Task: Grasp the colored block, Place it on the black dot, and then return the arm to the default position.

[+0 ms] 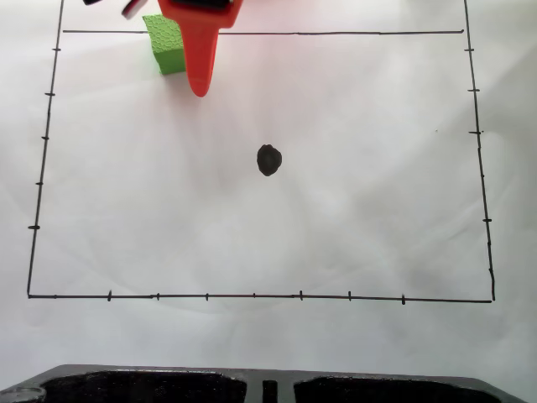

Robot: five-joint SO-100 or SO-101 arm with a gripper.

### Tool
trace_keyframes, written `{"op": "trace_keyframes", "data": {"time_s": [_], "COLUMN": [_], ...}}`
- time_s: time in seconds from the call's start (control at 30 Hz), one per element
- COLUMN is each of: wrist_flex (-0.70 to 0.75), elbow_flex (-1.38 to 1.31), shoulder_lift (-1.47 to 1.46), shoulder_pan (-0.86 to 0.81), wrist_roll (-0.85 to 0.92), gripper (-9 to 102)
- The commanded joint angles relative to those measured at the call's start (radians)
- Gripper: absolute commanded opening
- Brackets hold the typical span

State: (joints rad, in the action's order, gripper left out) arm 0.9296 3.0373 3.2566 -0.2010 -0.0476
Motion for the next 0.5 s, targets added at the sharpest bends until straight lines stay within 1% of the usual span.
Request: {"op": "trace_keyframes", "data": {"time_s": [0.0, 0.47], "wrist_flex": [-0.005, -0.006], "elbow_flex": [-0.005, -0.005], "shoulder_lift": [0.012, 0.012], "shoulder_pan": [-0.003, -0.006], "wrist_roll": [0.002, 0.003], "gripper": [0, 0]}}
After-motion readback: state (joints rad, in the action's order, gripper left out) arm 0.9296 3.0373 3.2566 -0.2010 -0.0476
